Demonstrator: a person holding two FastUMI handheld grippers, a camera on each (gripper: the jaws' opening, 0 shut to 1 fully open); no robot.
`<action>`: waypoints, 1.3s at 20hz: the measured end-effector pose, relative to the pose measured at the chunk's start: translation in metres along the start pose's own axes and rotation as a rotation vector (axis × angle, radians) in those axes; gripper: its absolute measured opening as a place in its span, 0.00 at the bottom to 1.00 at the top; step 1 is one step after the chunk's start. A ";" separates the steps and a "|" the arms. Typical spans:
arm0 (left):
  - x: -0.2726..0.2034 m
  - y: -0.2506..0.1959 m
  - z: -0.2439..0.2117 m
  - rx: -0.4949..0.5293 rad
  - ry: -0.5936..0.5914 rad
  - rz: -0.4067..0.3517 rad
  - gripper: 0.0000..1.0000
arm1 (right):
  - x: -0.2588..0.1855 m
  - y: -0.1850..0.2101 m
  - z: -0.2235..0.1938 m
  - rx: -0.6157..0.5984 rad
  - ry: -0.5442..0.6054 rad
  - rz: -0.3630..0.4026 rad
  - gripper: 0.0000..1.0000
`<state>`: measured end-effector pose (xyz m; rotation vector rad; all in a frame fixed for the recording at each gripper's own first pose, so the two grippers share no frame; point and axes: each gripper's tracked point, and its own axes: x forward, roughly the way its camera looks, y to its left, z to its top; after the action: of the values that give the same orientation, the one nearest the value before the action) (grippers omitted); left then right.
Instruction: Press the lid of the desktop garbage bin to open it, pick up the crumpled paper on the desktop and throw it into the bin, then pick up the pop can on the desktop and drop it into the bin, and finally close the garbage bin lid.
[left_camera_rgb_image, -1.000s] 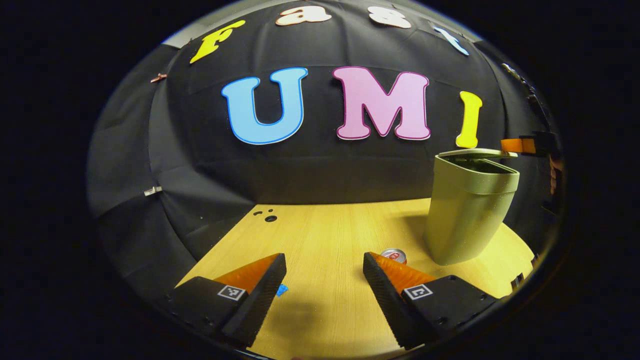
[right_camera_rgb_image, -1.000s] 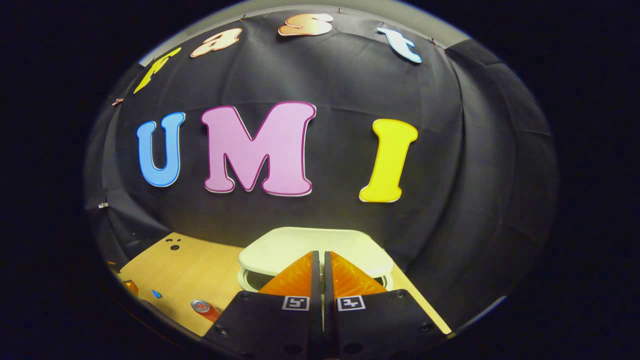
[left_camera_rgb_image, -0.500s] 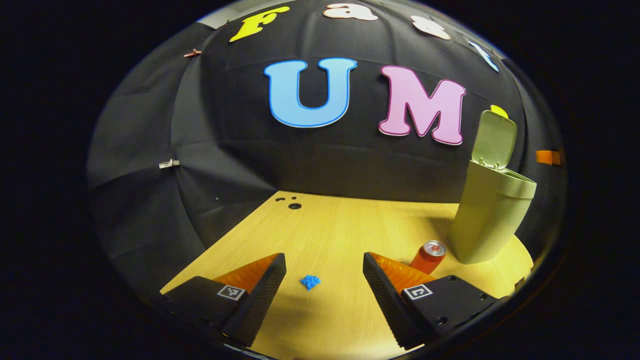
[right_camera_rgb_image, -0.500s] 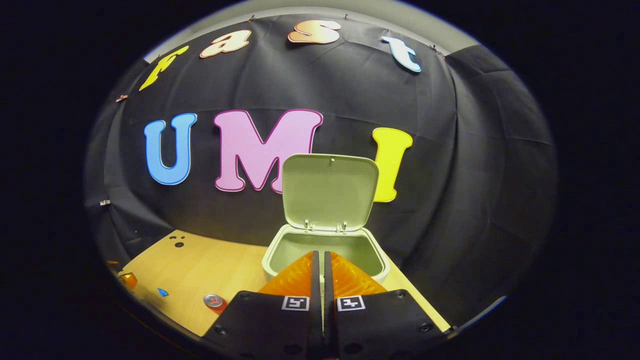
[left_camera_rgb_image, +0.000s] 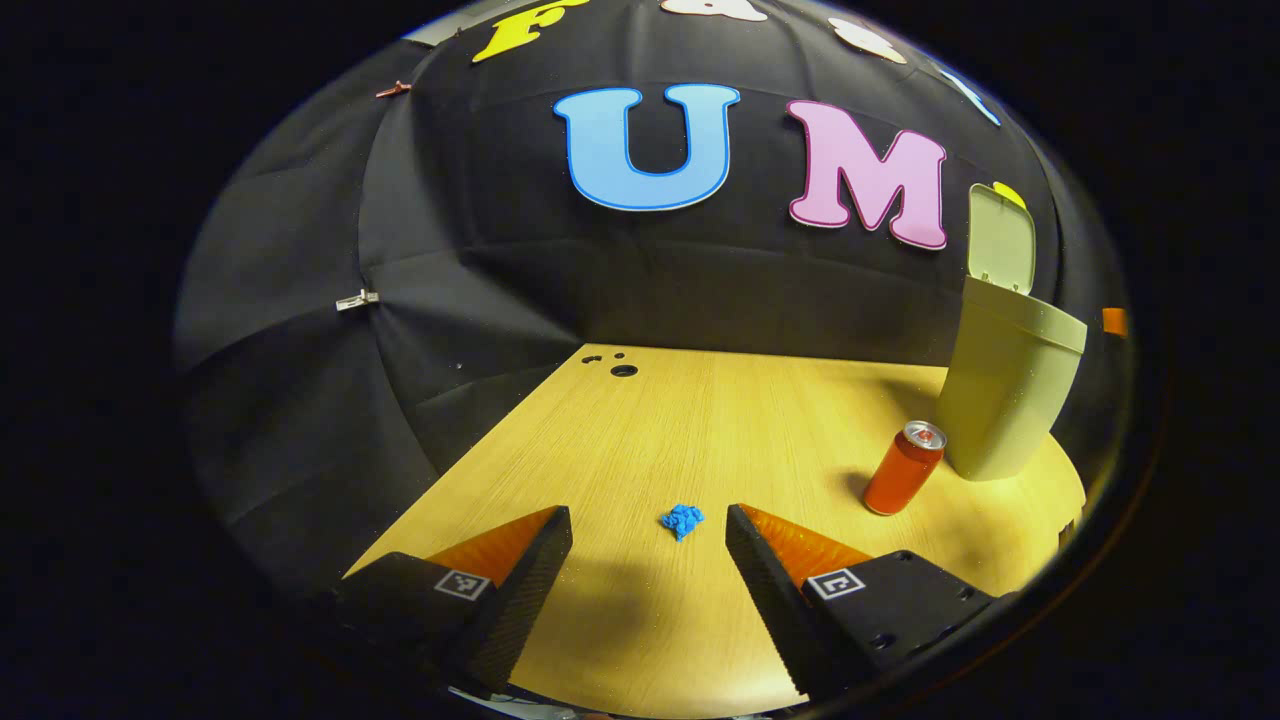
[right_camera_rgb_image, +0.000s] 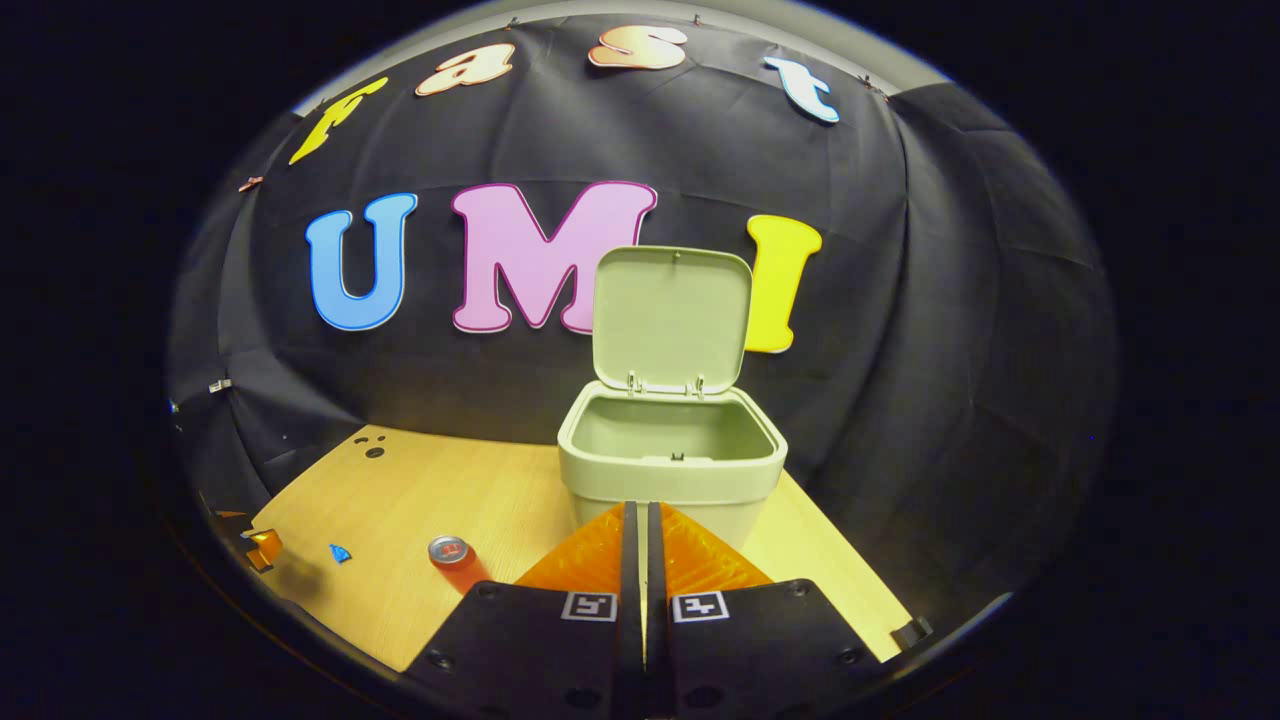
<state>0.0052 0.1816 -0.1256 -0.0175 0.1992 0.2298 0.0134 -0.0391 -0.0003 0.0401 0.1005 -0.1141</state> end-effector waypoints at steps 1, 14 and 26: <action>0.004 0.000 -0.002 -0.001 0.008 0.000 0.99 | -0.002 -0.001 -0.006 0.017 0.013 -0.001 0.09; 0.083 -0.012 -0.064 0.036 0.147 -0.051 0.99 | -0.054 0.003 -0.082 0.064 0.221 -0.030 0.41; 0.140 -0.035 -0.074 0.051 0.186 -0.092 0.99 | -0.089 -0.003 -0.130 0.117 0.366 -0.082 0.97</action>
<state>0.1320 0.1763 -0.2264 0.0024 0.3887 0.1315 -0.0878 -0.0259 -0.1206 0.1736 0.4615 -0.1942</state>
